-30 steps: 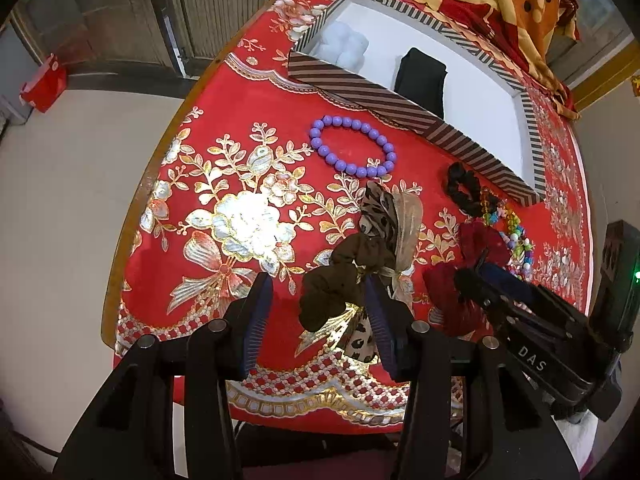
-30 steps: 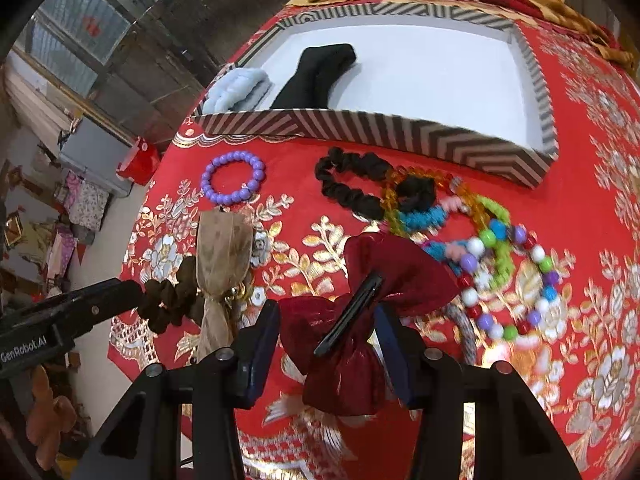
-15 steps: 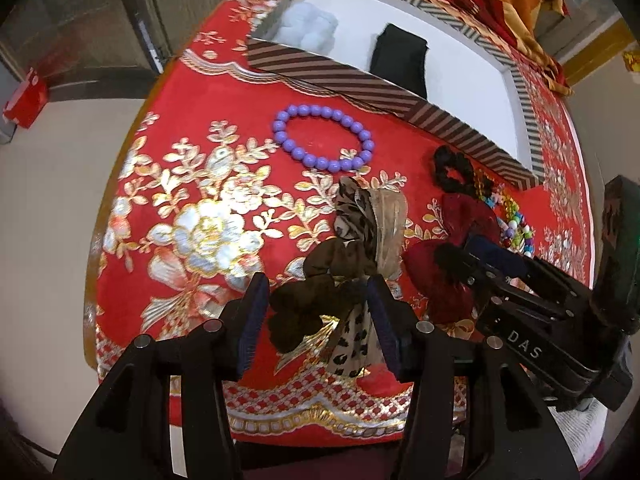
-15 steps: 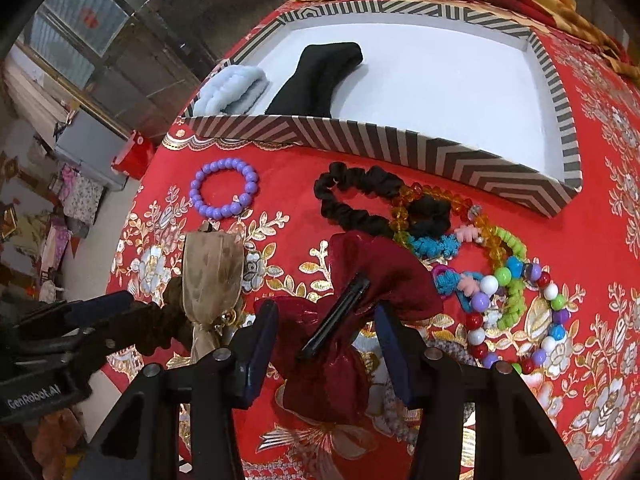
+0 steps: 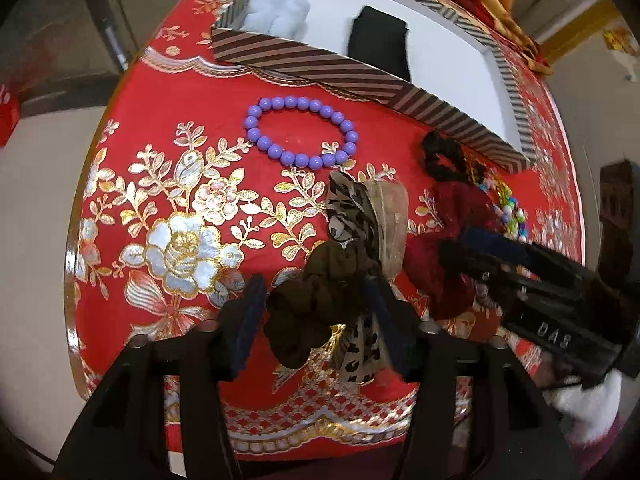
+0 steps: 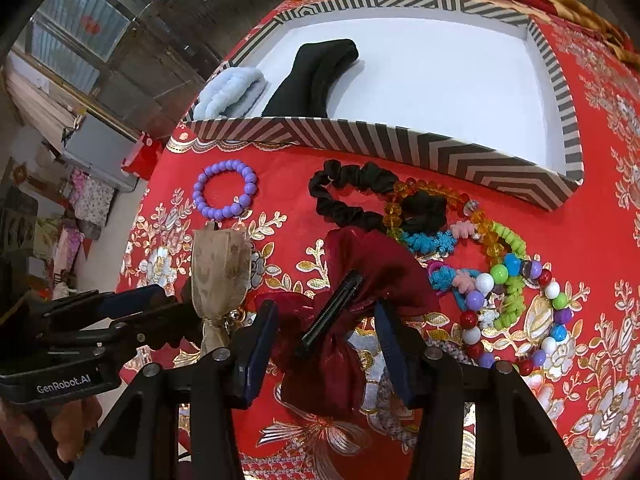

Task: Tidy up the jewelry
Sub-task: 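Grasp the brown leopard-bow scrunchie with the left tool while the right tool grasps the red bow, then carry both items into the white tray beside the black stand and open both tools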

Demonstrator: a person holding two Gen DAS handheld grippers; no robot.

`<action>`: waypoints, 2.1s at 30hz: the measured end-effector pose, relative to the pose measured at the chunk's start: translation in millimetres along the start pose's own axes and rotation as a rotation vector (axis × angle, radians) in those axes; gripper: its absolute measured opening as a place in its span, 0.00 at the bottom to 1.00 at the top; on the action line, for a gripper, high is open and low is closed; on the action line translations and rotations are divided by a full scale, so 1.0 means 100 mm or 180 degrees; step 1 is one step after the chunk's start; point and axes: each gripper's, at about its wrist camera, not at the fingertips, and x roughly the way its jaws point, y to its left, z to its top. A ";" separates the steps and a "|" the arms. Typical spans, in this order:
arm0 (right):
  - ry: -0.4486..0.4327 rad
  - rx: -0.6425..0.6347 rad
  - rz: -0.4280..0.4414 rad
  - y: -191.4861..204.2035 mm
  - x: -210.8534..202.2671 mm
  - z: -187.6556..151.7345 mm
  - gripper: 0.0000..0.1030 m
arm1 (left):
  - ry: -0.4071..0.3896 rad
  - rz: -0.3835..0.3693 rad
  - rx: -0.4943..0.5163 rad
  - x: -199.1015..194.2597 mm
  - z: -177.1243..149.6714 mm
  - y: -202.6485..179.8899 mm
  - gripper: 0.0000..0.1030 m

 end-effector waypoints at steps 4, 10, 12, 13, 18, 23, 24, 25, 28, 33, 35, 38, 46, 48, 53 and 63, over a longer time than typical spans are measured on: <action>0.0018 -0.0027 -0.0027 -0.01 -0.01 0.01 0.47 | 0.0039 -0.0089 0.0323 -0.04 -0.01 0.00 0.63; 0.0034 -0.0019 -0.0023 0.02 0.01 0.04 0.47 | 0.0099 0.0023 0.0535 0.08 0.01 -0.10 0.63; 0.0039 -0.0017 -0.0021 0.02 0.01 0.04 0.47 | 0.0128 0.0009 0.0648 0.11 -0.01 -0.10 0.63; 0.0037 -0.0020 -0.0023 0.02 0.01 0.04 0.47 | 0.0140 0.0008 0.0717 0.12 -0.02 -0.12 0.63; 0.0030 -0.0054 -0.0051 0.04 0.01 0.05 0.47 | 0.0150 0.0013 0.0803 0.17 -0.03 -0.06 0.55; 0.0001 -0.0143 -0.0133 0.11 0.05 0.05 0.44 | 0.0135 -0.0180 0.0735 0.17 -0.07 0.02 0.23; -0.0011 -0.0176 -0.0149 0.12 0.06 0.04 0.38 | 0.0099 -0.0178 0.0741 0.16 -0.09 0.02 0.21; -0.0022 -0.0199 -0.0149 0.13 0.07 0.04 0.34 | 0.0069 -0.0170 0.0728 0.15 -0.09 0.03 0.16; -0.0033 -0.0231 -0.0064 0.14 0.09 0.03 0.21 | -0.0011 -0.0177 0.0604 0.08 -0.10 0.10 0.13; -0.0111 -0.0336 -0.0017 0.22 0.00 0.01 0.14 | -0.0156 -0.0255 0.0488 -0.11 -0.12 0.16 0.12; -0.0153 -0.0345 0.0032 0.25 -0.07 0.01 0.14 | -0.0234 -0.0302 0.0430 -0.23 -0.12 0.18 0.12; -0.0235 -0.0358 0.0086 0.29 -0.21 0.03 0.14 | -0.0322 -0.0372 0.0399 -0.40 -0.09 0.18 0.12; -0.0508 -0.0399 0.0230 0.39 -0.62 0.12 0.14 | -0.0637 -0.0387 0.0469 -0.88 0.09 0.03 0.12; -0.0571 -0.0393 0.0251 0.40 -0.69 0.17 0.14 | -0.0701 -0.0381 0.0475 -0.96 0.17 -0.02 0.12; -0.0699 -0.0344 0.0242 0.34 -0.82 0.34 0.14 | -0.0879 -0.0324 0.0521 -1.16 0.41 -0.08 0.12; -0.0801 -0.0234 0.0117 0.12 -0.84 0.90 0.14 | -0.0992 -0.0126 0.0566 -1.08 1.09 -0.21 0.12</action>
